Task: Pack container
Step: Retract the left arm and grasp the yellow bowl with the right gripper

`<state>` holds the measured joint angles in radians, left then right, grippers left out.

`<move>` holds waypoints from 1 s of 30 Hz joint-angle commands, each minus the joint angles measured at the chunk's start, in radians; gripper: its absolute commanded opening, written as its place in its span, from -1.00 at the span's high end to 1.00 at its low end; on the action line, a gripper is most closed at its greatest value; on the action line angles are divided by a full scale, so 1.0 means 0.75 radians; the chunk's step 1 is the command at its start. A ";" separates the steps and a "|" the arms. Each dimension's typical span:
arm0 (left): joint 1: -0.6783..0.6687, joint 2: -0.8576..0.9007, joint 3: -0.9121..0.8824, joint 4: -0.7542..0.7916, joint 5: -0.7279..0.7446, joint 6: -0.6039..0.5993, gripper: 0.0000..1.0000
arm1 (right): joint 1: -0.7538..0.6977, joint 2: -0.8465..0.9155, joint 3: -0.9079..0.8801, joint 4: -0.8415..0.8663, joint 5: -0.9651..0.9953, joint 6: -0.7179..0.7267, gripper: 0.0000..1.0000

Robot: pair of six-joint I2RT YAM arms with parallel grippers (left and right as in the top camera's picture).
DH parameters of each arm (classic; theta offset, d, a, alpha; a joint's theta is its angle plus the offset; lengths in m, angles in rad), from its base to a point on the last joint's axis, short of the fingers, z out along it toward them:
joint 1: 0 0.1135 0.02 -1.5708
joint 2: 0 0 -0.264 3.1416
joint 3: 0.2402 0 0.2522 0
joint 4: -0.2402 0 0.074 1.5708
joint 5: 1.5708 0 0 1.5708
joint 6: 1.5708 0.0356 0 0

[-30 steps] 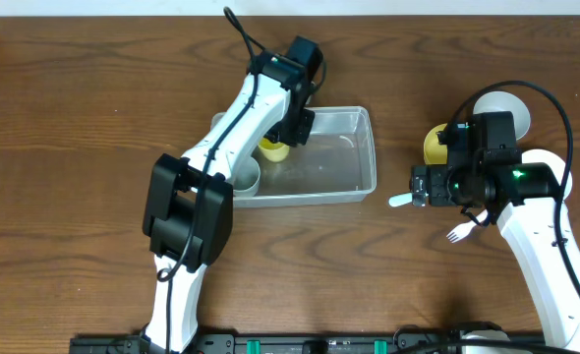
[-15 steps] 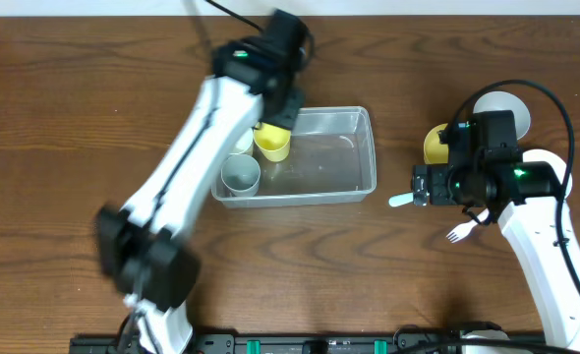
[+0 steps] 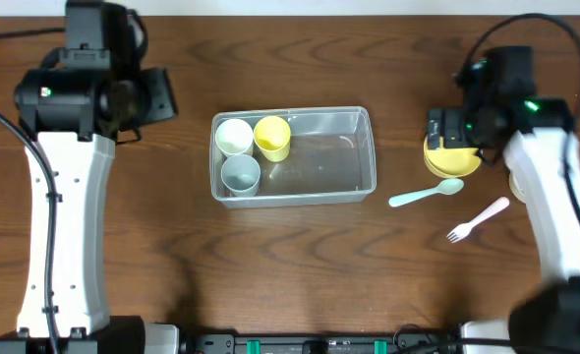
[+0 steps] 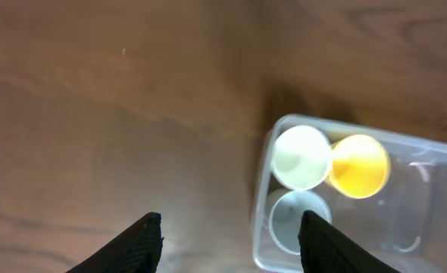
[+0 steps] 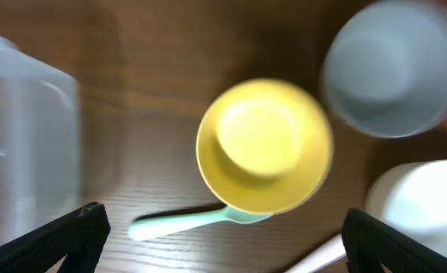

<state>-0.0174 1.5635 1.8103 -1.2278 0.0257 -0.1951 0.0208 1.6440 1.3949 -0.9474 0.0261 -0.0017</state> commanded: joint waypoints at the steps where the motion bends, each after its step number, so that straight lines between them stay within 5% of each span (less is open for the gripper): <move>1: 0.010 0.006 -0.083 0.003 0.061 -0.026 -0.18 | -0.008 0.155 0.001 0.028 0.030 -0.027 -0.98; 8: 0.007 0.006 -0.264 0.079 0.078 -0.027 -0.18 | -0.007 0.382 0.001 0.094 0.030 -0.024 -0.93; 16: 0.007 0.006 -0.314 0.090 0.082 -0.027 -0.17 | -0.004 0.464 0.000 0.122 0.019 0.072 -0.13; 21: 0.007 0.006 -0.314 0.090 0.082 -0.027 -0.17 | 0.017 0.464 0.000 0.150 0.019 0.072 0.60; 30: 0.007 0.006 -0.314 0.090 0.082 -0.027 -0.18 | 0.058 0.463 0.002 0.186 0.019 0.071 0.97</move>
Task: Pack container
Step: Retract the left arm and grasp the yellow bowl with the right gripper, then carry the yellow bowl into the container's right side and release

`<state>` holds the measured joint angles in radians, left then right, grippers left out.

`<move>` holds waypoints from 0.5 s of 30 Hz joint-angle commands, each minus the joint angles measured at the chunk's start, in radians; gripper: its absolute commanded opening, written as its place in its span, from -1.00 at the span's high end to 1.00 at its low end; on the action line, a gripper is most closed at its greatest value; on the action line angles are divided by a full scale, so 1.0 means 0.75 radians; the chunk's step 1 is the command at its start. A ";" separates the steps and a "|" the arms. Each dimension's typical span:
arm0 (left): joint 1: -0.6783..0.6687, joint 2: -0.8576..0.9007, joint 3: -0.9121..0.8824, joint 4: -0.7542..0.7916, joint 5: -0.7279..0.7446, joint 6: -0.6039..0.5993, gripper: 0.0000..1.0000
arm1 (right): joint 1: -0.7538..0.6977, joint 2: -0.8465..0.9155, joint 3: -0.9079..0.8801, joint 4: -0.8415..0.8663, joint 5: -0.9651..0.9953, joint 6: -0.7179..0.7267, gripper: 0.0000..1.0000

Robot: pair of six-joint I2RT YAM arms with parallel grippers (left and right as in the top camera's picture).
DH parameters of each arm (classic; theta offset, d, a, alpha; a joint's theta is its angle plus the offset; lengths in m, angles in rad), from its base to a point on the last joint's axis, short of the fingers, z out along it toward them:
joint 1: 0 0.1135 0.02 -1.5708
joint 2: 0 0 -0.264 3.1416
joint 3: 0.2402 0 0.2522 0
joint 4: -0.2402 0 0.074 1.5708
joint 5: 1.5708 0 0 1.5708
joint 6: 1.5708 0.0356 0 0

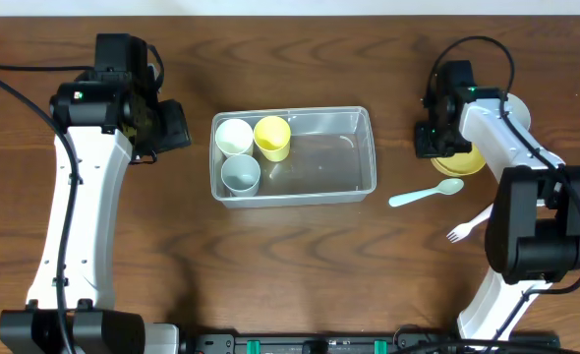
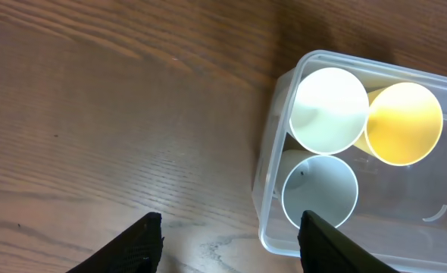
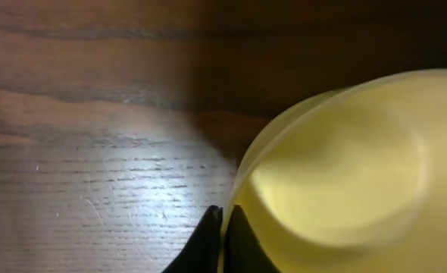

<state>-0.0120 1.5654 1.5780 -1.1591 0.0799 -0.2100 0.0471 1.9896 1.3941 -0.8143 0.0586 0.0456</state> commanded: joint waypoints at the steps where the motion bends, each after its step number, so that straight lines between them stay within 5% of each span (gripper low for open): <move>1: -0.001 0.003 -0.005 -0.002 0.010 -0.007 -0.17 | 0.027 0.003 0.006 0.009 -0.024 0.008 0.97; 15: -0.001 0.003 -0.005 -0.002 0.009 -0.006 -0.17 | 0.258 -0.260 0.536 -0.277 -0.066 -0.092 0.98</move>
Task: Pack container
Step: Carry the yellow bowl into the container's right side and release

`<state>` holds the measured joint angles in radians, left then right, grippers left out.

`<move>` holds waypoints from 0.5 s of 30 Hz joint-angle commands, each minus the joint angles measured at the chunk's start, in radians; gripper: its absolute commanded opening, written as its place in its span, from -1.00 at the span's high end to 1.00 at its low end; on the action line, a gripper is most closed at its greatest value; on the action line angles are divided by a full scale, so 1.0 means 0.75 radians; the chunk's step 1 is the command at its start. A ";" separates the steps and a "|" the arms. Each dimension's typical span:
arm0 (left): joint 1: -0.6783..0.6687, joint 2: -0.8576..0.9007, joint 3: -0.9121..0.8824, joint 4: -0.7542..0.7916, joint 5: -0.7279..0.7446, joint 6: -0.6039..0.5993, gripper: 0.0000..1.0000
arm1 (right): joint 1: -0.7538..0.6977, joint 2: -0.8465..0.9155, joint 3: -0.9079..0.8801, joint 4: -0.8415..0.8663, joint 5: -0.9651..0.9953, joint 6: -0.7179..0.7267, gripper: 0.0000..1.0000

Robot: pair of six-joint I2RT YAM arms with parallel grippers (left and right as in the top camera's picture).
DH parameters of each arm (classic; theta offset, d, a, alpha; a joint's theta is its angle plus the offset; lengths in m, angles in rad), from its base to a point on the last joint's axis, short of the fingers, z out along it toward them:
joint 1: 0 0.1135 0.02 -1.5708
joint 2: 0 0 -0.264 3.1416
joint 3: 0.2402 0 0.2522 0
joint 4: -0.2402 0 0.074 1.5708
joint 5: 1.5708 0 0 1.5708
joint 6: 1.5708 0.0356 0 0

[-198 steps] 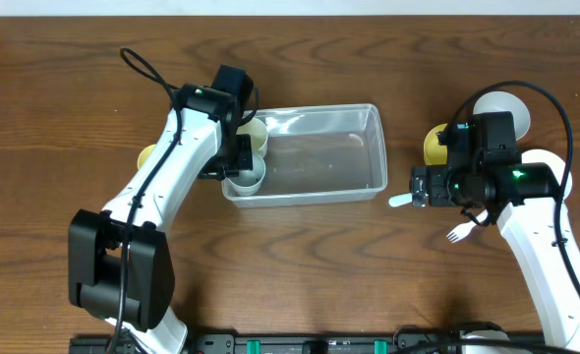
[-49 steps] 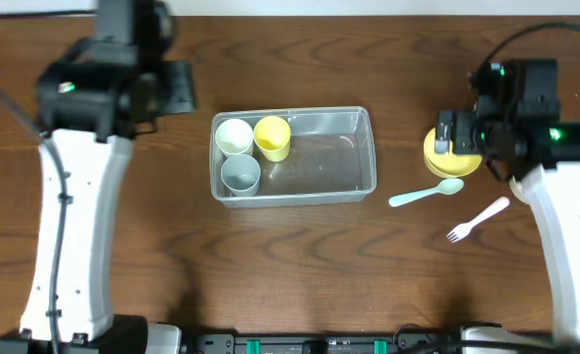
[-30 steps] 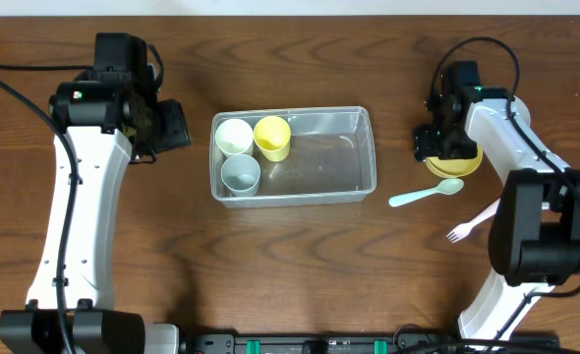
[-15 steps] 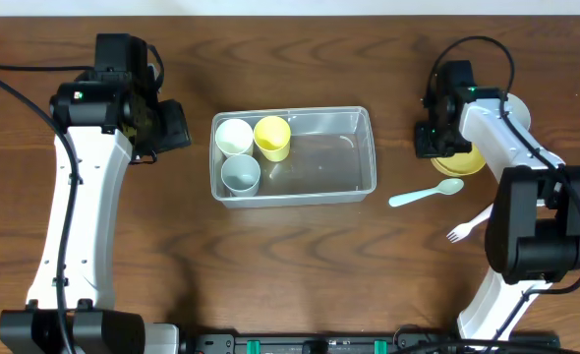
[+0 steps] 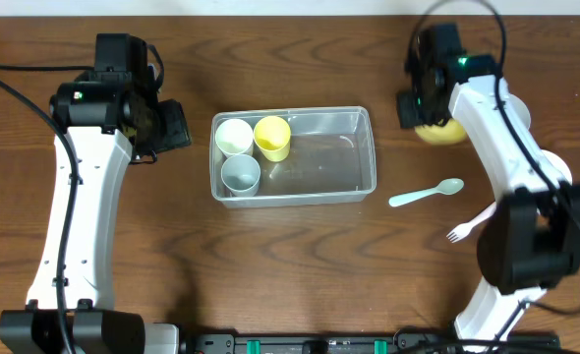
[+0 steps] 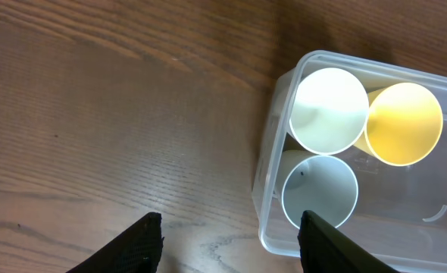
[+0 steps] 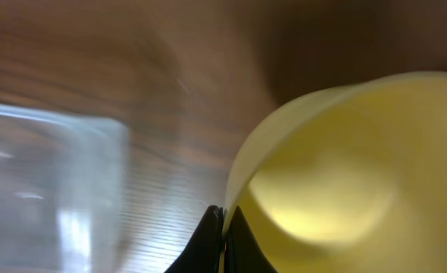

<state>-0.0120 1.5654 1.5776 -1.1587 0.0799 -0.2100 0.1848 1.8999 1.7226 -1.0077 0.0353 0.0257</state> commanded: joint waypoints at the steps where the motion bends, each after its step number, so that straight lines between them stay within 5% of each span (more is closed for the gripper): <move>1: -0.001 0.003 -0.004 -0.003 0.009 -0.006 -0.17 | 0.111 -0.165 0.106 -0.020 -0.050 -0.088 0.98; 15: -0.001 0.003 -0.004 -0.004 0.009 -0.007 -0.18 | 0.525 -0.012 0.011 -0.064 -0.093 -0.112 0.97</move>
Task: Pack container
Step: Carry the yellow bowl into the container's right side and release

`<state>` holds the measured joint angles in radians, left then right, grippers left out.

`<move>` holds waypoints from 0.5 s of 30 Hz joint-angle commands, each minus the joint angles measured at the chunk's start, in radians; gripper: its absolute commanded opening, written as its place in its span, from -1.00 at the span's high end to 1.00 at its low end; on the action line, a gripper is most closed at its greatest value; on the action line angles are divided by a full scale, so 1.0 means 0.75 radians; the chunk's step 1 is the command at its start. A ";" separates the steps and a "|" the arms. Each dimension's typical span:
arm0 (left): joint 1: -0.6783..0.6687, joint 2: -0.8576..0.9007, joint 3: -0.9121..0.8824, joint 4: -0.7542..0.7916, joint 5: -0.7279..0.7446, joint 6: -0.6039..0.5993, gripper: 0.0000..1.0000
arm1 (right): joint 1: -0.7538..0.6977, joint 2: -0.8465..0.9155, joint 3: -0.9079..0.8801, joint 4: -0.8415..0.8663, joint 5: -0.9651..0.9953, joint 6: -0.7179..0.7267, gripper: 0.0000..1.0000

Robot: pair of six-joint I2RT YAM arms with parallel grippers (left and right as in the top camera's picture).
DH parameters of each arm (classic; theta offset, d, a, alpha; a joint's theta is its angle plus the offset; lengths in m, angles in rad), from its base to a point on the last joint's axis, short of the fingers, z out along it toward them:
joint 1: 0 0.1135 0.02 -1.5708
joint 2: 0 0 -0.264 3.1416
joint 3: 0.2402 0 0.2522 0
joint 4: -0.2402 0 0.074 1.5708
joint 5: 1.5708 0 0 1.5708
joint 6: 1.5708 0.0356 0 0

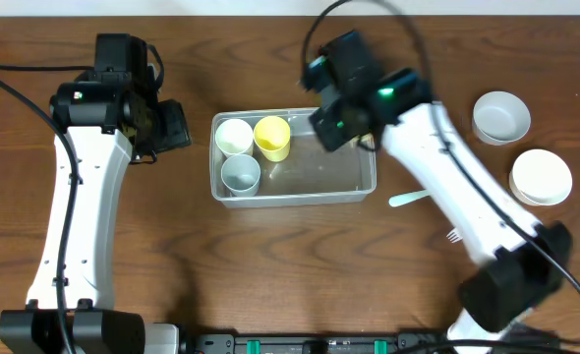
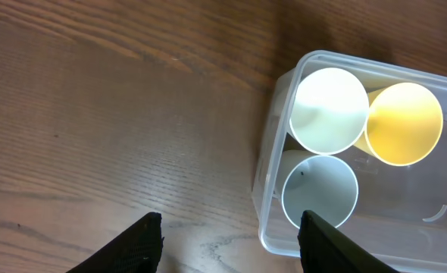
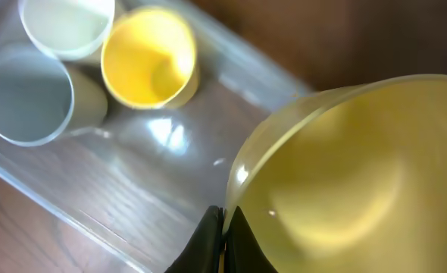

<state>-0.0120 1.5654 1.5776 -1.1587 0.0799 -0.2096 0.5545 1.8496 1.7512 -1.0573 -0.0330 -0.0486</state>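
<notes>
A clear plastic container (image 1: 290, 200) sits mid-table. Its left end holds a white cup (image 1: 235, 136), a yellow cup (image 1: 272, 137) and a grey-blue cup (image 1: 240, 174). My right gripper (image 1: 341, 123) hangs over the container's bare right half, shut on the rim of a yellow bowl (image 3: 360, 174). In the right wrist view the gripper (image 3: 223, 227) pinches the bowl's wall above the container floor (image 3: 132, 189). The bowl is mostly hidden under the arm in the overhead view. My left gripper (image 2: 231, 235) is open over bare wood, just left of the container rim (image 2: 265, 205).
A grey bowl (image 1: 500, 116) and a white bowl (image 1: 541, 177) stand at the right edge. A mint spoon (image 1: 400, 200) and a pink fork (image 1: 453, 236) lie right of the container, partly under my right arm. The left arm (image 1: 167, 126) stays left of the container.
My right gripper, with the yellow bowl in it, has moved left from a spot right of the container to above its right half. The left arm has not moved.
My right gripper stood open above the yellow bowl, which rested beside the spoon. Then it was shut on the bowl's rim at the table. Then the bowl was off the table, farther back. Now it hangs over the container. The left gripper stayed open.
</notes>
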 commanded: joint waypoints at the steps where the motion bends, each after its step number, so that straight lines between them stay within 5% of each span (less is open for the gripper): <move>1: -0.001 0.003 -0.004 -0.004 0.009 -0.007 -0.18 | 0.040 0.077 -0.033 0.003 -0.003 -0.009 0.98; 12: -0.001 0.003 -0.004 -0.004 0.009 -0.007 -0.17 | 0.036 0.264 -0.040 0.053 0.015 -0.008 0.97; 15: -0.001 0.003 -0.004 -0.005 0.009 -0.007 -0.18 | 0.016 0.272 -0.041 0.070 0.030 -0.008 0.58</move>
<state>-0.0120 1.5654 1.5776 -1.1591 0.0799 -0.2100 0.5835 2.0415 1.7191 -1.0142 -0.0296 -0.0456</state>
